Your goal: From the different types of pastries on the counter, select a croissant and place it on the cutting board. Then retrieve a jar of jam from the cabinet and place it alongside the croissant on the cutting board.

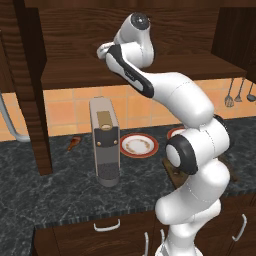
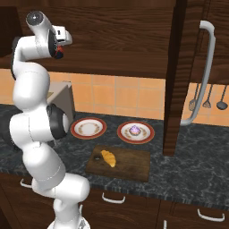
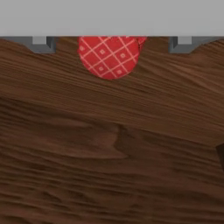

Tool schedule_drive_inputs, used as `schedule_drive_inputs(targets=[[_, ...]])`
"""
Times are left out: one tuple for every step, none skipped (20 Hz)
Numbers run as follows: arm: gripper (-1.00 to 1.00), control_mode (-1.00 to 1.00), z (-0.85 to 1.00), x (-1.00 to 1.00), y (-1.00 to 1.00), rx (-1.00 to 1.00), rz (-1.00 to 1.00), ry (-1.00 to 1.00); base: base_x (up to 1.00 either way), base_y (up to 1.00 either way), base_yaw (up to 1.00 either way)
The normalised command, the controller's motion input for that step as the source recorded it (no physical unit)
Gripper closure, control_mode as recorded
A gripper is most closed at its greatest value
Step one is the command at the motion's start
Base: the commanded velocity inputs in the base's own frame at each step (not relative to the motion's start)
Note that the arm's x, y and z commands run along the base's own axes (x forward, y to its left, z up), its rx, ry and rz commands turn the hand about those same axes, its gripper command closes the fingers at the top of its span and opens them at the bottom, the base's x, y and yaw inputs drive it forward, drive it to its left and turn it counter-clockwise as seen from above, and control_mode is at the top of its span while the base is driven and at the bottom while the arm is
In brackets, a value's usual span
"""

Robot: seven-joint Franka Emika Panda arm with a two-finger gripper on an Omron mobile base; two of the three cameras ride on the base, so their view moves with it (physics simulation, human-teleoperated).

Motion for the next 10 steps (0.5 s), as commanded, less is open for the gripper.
schedule_drive_inputs(targets=[[-1.00,-1.00,-0.13,0.09,0.00,0.00,0.00,0.00,0.00,0.00,0.00],[-1.00,-1.00,-0.14,0.15,0.00,0.00,0.00,0.00,0.00,0.00,0.00],[-1.00,-1.00,-0.11,0.21,0.00,0.00,0.00,0.00,0.00,0.00,0.00],[-1.00,-1.00,-0.09,0.22,0.00,0.00,0.00,0.00,0.00,0.00,0.00],[-1.00,-1.00,-0.13,0.14,0.00,0.00,0.00,0.00,0.00,0.00,0.00],[-1.00,-1.00,-0.10,0.02,0.00,0.00,0.00,0.00,0.00,0.00,0.00],[-1.00,-1.00,0.00,0.02,0.00,0.00,0.00,0.00,0.00,0.00,0.00],[-1.00,-1.00,0.00,0.00,0.00,-0.01,0.00,0.00,0.00,0.00,0.00],[-1.00,-1.00,0.00,0.00,0.01,0.00,0.00,0.00,0.00,0.00,0.00],[-1.00,-1.00,0.00,0.00,0.09,-0.01,0.00,0.00,0.00,0.00,0.00]])
